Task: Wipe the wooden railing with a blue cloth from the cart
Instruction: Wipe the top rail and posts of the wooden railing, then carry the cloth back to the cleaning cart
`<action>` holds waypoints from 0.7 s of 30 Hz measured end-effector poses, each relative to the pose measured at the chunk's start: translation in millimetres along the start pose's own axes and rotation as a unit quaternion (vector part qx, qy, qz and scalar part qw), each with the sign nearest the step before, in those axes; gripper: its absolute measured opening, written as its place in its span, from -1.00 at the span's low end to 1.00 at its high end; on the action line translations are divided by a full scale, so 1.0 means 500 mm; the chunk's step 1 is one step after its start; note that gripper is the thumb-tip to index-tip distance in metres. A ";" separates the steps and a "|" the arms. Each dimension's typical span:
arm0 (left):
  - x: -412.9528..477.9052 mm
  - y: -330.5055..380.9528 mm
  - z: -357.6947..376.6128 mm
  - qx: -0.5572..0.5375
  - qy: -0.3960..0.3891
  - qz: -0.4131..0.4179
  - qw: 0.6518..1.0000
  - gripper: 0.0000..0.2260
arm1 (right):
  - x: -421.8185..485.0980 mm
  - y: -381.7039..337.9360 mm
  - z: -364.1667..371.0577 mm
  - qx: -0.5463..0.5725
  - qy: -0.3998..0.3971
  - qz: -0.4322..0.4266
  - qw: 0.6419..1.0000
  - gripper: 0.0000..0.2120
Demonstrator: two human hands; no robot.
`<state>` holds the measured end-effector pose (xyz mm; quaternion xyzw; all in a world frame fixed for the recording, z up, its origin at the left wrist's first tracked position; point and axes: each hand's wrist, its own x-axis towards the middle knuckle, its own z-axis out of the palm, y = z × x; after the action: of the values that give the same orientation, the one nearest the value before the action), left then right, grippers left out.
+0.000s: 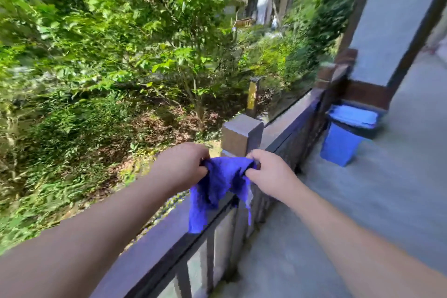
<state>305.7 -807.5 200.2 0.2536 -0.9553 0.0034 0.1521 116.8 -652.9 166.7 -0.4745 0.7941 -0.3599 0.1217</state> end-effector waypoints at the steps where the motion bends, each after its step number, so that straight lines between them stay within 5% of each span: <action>1: 0.033 0.035 0.007 0.003 0.004 0.014 1.000 -0.87 | 0.000 0.030 -0.031 -0.004 0.013 0.010 1.000 -0.88; 12: 0.327 0.497 0.108 -0.038 -0.005 0.193 0.980 -0.81 | -0.120 0.364 -0.389 0.016 0.147 0.146 0.978 -0.89; 21: 0.436 0.909 0.184 -0.125 -0.025 0.371 0.920 -0.88 | -0.348 0.567 -0.609 -0.016 0.271 0.268 0.924 -0.93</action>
<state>-121.6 -524.6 208.1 -0.1399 -0.9770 -0.0657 0.1466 -144.2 -285.0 162.9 -0.1298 0.9001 -0.4158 -0.0141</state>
